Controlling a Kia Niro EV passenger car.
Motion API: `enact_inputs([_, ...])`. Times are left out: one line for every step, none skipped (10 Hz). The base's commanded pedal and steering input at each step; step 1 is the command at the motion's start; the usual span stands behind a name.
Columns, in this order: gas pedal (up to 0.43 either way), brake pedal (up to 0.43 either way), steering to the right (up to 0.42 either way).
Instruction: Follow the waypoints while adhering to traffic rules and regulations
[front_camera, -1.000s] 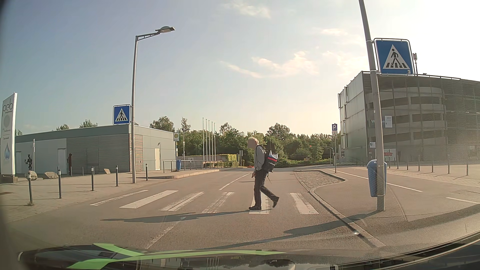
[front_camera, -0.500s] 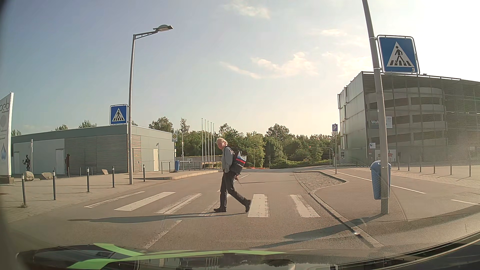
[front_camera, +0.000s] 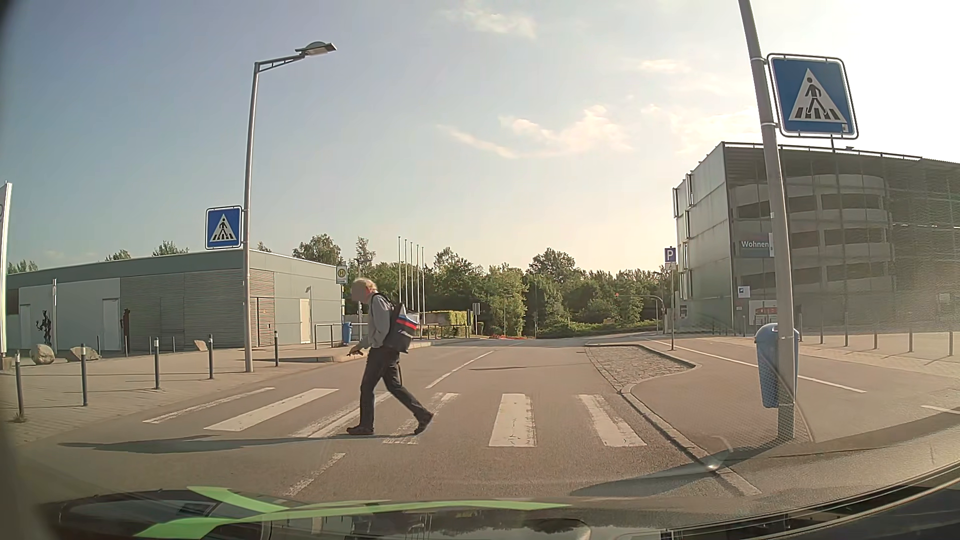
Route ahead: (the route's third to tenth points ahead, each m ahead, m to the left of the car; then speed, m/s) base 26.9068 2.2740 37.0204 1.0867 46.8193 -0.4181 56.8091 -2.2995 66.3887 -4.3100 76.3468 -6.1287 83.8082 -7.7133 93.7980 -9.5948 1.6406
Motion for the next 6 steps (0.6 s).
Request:
enact_inputs([0.378, 0.000, 0.042])
enact_inputs([0.398, 0.000, 0.032])
enact_inputs([0.429, 0.000, 0.020])
enact_inputs([0.441, 0.000, 0.012])
enact_inputs([0.441, 0.000, 0.006])
enact_inputs([0.441, 0.000, 0.000])
